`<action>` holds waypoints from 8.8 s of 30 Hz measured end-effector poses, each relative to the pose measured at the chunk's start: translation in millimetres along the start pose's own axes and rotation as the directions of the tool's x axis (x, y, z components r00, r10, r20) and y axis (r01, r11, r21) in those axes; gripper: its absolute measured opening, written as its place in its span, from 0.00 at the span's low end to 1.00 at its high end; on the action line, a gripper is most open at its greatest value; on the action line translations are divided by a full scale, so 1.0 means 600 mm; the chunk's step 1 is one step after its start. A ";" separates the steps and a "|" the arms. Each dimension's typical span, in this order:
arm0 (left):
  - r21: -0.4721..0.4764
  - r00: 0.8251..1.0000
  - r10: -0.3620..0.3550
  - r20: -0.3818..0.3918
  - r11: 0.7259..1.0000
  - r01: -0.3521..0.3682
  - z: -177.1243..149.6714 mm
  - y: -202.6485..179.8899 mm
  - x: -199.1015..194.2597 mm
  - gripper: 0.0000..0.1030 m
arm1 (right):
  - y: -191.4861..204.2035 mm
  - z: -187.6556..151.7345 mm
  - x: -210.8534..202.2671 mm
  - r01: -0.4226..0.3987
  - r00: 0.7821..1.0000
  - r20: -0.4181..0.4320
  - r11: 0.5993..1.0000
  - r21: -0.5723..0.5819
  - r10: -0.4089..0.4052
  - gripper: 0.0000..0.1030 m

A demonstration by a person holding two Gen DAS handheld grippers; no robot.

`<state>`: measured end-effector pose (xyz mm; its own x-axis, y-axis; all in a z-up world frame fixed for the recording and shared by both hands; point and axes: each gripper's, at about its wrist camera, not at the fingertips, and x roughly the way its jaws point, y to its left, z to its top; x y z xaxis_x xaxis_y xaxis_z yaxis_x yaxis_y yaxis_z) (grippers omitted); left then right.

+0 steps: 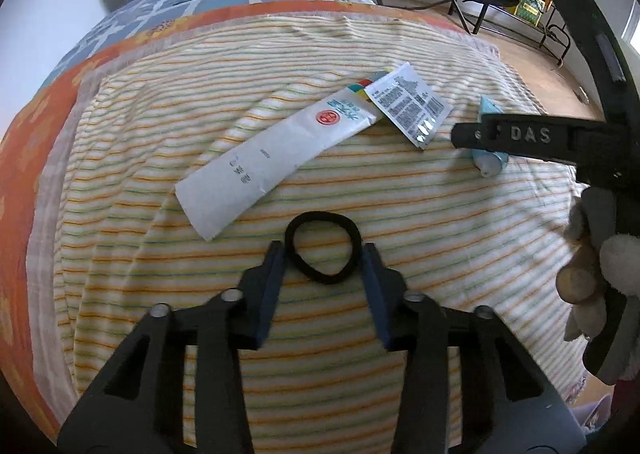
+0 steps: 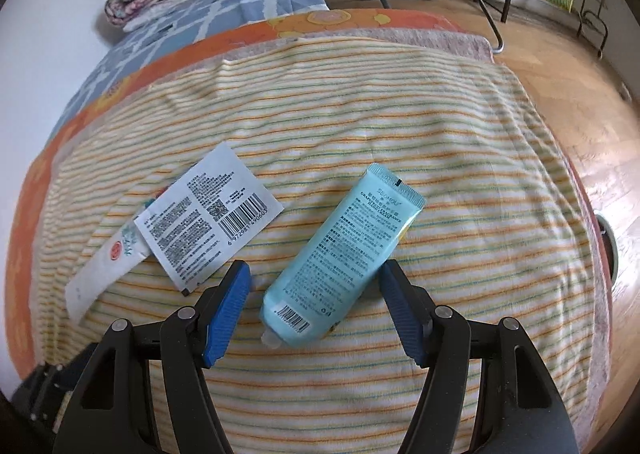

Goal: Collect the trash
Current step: 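Grasp the black hair tie with the left gripper while the right gripper grasps the light-blue tube, then carry the hair tie and light-blue tube over the blue basket, then open both grippers to drop the hair tie and tube into the basket, then move both grippers back over the white tube and barcode label, then grasp the white tube with the left gripper while the right gripper grasps the barcode label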

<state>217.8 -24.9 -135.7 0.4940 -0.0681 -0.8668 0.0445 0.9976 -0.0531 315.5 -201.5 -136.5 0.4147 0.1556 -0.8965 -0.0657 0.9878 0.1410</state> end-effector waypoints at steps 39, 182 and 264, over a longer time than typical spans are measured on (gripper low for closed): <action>-0.022 0.996 -0.053 0.077 0.998 0.055 -0.067 0.031 -0.175 0.06 | -0.025 -0.080 -0.149 -0.195 0.979 0.040 0.976 -0.097 0.200 0.20; 0.040 0.997 -0.065 0.051 0.997 0.063 -0.202 -0.015 -0.267 0.73 | 0.031 -0.311 -0.311 -0.076 0.997 0.007 0.945 -0.318 0.083 0.56; 0.004 0.999 -0.007 -0.034 1.000 0.007 0.067 0.129 -0.010 0.10 | 0.118 0.047 0.025 -0.068 0.997 -0.056 0.980 -0.188 0.059 0.40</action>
<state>253.5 52.0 -114.7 0.4635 -0.0746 -0.8829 0.0516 0.9970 -0.0571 342.9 -129.4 -128.0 0.3585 0.2130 -0.9089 -0.2632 0.9572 0.1205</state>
